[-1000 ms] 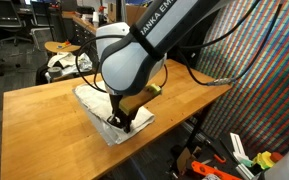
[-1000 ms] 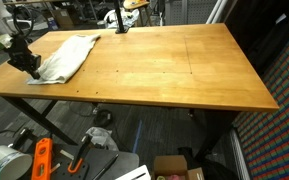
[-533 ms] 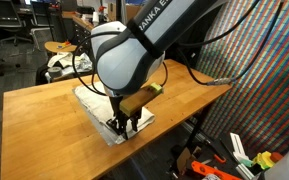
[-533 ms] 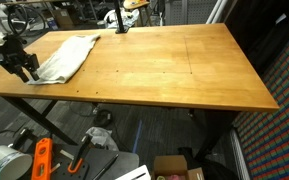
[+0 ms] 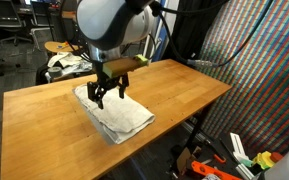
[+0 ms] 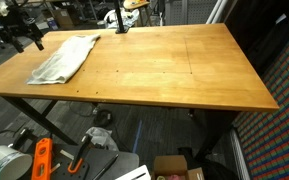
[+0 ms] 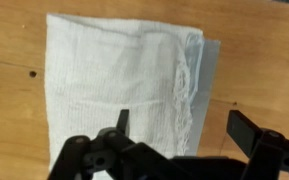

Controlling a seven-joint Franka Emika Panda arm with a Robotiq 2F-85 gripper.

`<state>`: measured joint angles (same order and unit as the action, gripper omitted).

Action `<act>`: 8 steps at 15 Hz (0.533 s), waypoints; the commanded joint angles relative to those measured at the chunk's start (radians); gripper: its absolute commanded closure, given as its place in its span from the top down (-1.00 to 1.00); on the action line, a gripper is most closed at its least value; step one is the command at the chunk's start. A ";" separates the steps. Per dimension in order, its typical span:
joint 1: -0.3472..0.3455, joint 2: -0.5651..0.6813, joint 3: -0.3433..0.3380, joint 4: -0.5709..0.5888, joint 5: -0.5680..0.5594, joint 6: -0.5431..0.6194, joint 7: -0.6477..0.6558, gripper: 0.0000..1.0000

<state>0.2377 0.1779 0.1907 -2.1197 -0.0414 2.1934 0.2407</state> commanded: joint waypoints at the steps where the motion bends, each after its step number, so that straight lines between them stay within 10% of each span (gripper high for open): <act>1: -0.040 0.134 -0.031 0.248 0.045 -0.091 -0.059 1.00; 7: -0.072 0.351 -0.080 0.540 0.064 -0.210 -0.060 1.00; 8: -0.074 0.385 -0.085 0.574 0.066 -0.214 -0.061 0.50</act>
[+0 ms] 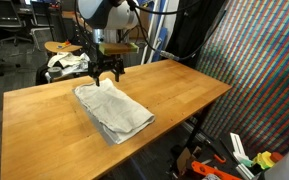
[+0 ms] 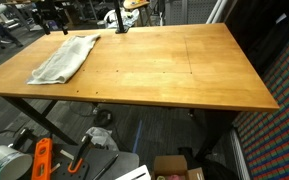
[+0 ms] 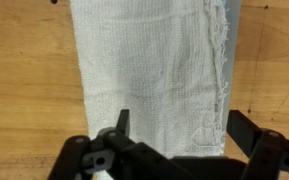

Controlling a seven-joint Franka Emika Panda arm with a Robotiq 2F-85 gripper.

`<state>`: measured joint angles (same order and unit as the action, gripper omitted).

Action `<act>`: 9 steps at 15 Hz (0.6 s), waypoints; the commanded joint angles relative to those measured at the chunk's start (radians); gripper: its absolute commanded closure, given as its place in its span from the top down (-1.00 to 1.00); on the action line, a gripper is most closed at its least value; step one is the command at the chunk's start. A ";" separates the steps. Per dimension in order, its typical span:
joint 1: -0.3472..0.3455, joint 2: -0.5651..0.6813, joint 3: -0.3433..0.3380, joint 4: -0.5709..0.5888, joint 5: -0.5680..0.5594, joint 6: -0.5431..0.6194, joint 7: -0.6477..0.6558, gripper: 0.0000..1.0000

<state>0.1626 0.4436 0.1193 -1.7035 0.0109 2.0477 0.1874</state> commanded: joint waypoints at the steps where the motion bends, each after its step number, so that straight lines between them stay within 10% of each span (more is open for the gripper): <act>1: -0.003 0.146 -0.016 0.188 0.024 -0.088 -0.011 0.48; 9: -0.033 0.299 -0.035 0.359 0.059 -0.161 -0.008 -0.72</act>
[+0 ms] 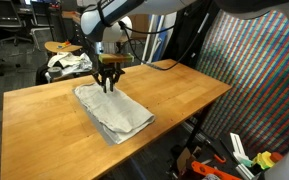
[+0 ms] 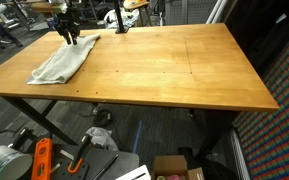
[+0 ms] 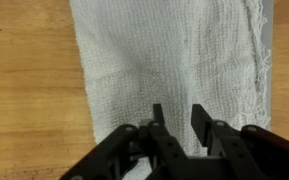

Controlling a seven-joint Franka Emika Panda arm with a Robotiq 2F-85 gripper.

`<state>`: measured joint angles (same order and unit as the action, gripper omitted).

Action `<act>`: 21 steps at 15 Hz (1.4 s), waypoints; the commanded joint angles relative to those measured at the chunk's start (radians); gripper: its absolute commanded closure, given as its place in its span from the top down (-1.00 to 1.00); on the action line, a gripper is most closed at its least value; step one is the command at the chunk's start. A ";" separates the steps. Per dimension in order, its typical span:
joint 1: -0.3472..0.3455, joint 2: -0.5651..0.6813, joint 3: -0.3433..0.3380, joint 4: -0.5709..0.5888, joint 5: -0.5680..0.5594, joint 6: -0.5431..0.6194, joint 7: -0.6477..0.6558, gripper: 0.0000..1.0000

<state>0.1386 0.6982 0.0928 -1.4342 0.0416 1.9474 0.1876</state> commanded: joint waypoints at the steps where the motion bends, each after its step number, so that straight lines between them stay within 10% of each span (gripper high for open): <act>1: -0.015 0.050 -0.008 0.101 0.033 -0.075 -0.015 -0.78; 21: -0.010 0.124 -0.042 0.102 0.024 -0.002 0.036 -0.77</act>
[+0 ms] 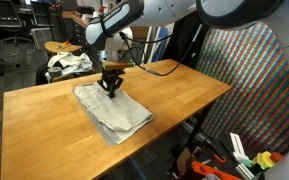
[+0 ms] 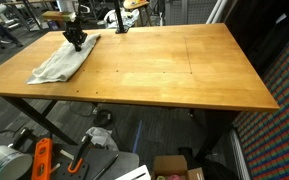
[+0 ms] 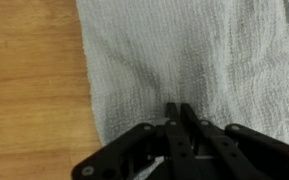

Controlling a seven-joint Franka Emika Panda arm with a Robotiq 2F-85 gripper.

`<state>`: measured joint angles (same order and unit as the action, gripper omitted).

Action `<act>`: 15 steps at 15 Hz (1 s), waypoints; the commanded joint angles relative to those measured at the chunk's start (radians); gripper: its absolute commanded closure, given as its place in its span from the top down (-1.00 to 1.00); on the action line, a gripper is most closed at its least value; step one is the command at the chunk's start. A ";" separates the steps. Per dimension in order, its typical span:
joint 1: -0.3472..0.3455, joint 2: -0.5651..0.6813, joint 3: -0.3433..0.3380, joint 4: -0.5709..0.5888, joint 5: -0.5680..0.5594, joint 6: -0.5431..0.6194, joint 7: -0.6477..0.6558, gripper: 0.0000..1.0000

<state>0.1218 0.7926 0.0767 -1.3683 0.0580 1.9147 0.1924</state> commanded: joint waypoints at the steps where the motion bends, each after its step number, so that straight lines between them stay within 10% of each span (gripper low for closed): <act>1: 0.009 0.032 -0.033 0.040 0.002 0.033 0.044 -0.75; 15: 0.010 0.005 -0.082 0.071 -0.030 0.027 0.102 -0.75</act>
<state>0.1190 0.7981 0.0229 -1.3308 0.0521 1.9320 0.2660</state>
